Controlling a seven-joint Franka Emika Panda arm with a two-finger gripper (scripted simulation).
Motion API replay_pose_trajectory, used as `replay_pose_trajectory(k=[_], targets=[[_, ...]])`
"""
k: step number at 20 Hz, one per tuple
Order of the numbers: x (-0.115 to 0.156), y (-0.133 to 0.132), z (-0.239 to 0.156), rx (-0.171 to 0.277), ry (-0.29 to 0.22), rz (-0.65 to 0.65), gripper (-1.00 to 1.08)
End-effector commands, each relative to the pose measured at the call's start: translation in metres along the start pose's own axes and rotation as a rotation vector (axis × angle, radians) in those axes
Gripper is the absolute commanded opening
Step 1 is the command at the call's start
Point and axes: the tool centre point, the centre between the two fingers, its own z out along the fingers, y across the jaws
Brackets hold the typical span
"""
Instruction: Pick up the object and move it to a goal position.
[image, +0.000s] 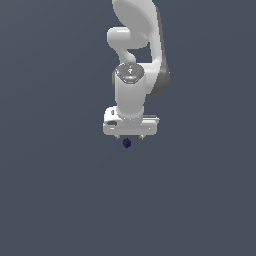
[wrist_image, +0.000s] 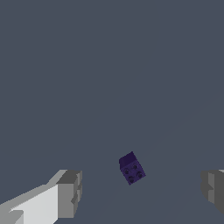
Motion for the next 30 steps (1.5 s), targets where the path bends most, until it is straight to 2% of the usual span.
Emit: replay_pose_trajectory(k=[1, 9, 17, 24, 30], targets=[[0.0, 0.0, 0.0, 0.0, 0.0, 0.0, 1.0], [0.001, 0.027, -0.006, 0.005, -0.004, 0.037, 1.0], [-0.001, 0.027, -0.002, 0.004, -0.003, 0.018, 1.0], [-0.008, 0.026, 0.014, -0.002, -0.002, -0.076, 1.0], [-0.021, 0.024, 0.038, -0.007, 0.0, -0.217, 1.0]])
